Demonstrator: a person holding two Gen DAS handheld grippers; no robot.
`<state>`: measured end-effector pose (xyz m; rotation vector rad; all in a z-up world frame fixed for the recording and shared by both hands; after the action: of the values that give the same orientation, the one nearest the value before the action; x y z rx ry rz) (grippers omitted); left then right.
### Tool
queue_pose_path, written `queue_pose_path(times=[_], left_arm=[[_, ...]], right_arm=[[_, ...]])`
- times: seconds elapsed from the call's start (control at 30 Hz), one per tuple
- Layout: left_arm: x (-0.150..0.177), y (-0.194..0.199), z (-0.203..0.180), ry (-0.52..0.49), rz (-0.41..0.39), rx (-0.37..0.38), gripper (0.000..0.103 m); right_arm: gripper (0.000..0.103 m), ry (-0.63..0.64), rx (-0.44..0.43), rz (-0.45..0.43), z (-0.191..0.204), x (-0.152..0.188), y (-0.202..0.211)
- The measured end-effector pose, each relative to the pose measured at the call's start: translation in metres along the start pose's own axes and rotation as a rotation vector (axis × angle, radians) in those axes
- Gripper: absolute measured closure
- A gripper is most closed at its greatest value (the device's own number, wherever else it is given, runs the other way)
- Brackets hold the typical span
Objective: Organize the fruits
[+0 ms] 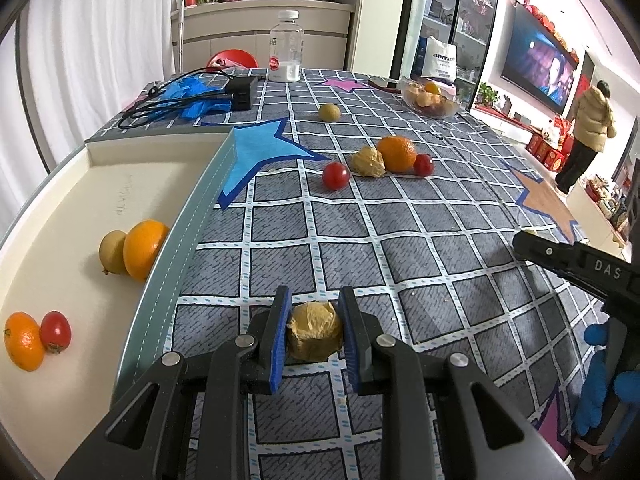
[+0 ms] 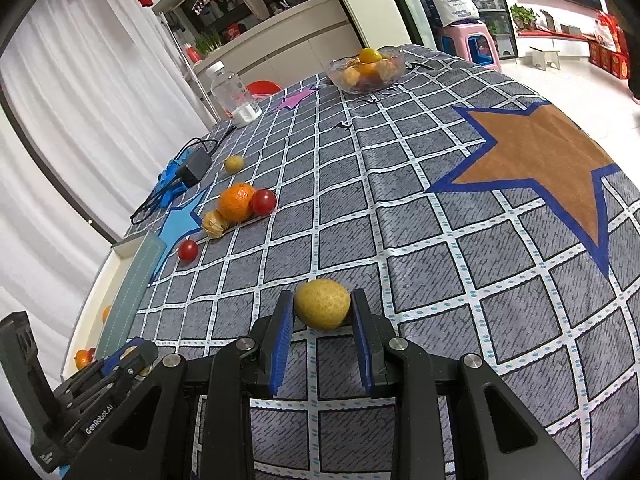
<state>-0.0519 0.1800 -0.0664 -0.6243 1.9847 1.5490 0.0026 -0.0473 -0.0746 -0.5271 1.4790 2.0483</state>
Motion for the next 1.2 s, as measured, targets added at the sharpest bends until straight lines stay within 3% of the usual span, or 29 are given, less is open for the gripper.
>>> queue_pose_path(times=[0.27,0.5,0.87,1.2], left_arm=[[0.001,0.008,0.000,0.028,0.000,0.053,0.077],[-0.013,0.043,0.002,0.009,-0.052,0.083,0.077],[-0.028,0.081,0.084,0.084,-0.119,-0.032,0.077],[-0.020,0.084,0.150,0.162,-0.109,-0.104,0.077]], right_arm=[[0.073,-0.010,-0.020,0.048,0.004,0.004,0.007],[0.073,0.009,-0.030,0.036,0.025,-0.004,0.023],[0.073,0.114,-0.060,0.053,0.096,-0.009,0.016],[0.073,0.277,-0.126,0.092,0.201,0.004,-0.008]])
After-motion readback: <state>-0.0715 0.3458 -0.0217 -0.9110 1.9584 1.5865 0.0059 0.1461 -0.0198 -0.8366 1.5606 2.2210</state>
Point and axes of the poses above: each gripper's, at about its wrist camera, not at the fingertips, and y roughly against the way its jaws point, z to its left, x to its underside, the point moved 10 cm from there along -y, roughly the way its jaws point, and after that the axes turned 7 degrees about x, right-handed, at the moved point
